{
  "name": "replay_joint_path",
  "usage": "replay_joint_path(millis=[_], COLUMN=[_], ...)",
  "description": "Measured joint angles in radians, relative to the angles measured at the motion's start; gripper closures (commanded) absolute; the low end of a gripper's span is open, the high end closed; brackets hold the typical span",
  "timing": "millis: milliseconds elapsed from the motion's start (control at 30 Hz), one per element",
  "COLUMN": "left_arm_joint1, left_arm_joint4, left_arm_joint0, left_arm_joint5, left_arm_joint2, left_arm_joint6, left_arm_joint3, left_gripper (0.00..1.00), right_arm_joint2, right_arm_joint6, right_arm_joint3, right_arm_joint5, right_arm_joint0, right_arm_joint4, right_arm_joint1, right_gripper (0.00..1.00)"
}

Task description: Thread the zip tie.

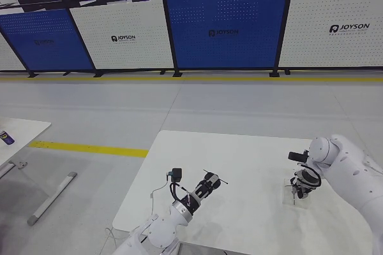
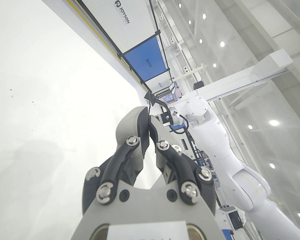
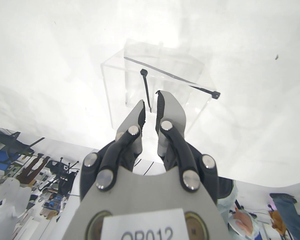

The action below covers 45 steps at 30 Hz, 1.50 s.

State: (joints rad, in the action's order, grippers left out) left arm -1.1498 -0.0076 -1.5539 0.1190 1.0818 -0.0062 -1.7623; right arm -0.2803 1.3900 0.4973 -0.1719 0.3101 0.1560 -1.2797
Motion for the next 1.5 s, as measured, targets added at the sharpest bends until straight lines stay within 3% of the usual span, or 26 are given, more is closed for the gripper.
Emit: replay_joint_path(millis=[433,567,733,1000,1133,1267,1333,1400,1433,1467,1500], left_arm_joint1=[0.0,0.0,0.0,0.0,0.0,0.0,0.0,0.0,0.0,0.0,0.0], left_arm_joint4=[0.0,0.0,0.0,0.0,0.0,0.0,0.0,0.0,0.0,0.0,0.0], left_arm_joint0=[0.0,0.0,0.0,0.0,0.0,0.0,0.0,0.0,0.0,0.0,0.0], left_arm_joint5=[0.0,0.0,0.0,0.0,0.0,0.0,0.0,0.0,0.0,0.0,0.0], left_arm_joint2=[0.0,0.0,0.0,0.0,0.0,0.0,0.0,0.0,0.0,0.0,0.0], left_arm_joint6=[0.0,0.0,0.0,0.0,0.0,0.0,0.0,0.0,0.0,0.0,0.0], left_arm_joint3=[0.0,0.0,0.0,0.0,0.0,0.0,0.0,0.0,0.0,0.0,0.0], left_gripper=[1.0,1.0,1.0,1.0,1.0,1.0,1.0,1.0,1.0,1.0,1.0], right_arm_joint2=[0.019,0.015,-0.014,-0.09,-0.147,-0.234,-0.282,-0.348,-0.379,-0.419,-0.449], right_arm_joint6=[0.0,0.0,-0.006,-0.055,-0.102,-0.175,-0.211,-0.247,-0.257,-0.262,-0.259], right_arm_joint3=[0.05,0.074,0.114,0.241,0.343,0.491,0.569,0.659,0.696,0.744,0.776], right_arm_joint5=[-0.019,-0.02,0.009,0.051,0.064,0.107,0.129,0.159,0.172,0.192,0.21], right_arm_joint0=[0.001,0.001,0.011,0.053,0.094,0.167,0.212,0.276,0.306,0.345,0.373], right_arm_joint4=[-0.021,-0.023,-0.025,-0.014,-0.002,0.022,0.036,0.042,0.043,0.043,0.042], right_arm_joint1=[0.032,0.047,0.075,0.15,0.205,0.28,0.317,0.362,0.382,0.406,0.424], right_gripper=[0.81,0.71,0.67,0.67,0.67,0.64,0.6,0.49,0.2,0.02,0.0])
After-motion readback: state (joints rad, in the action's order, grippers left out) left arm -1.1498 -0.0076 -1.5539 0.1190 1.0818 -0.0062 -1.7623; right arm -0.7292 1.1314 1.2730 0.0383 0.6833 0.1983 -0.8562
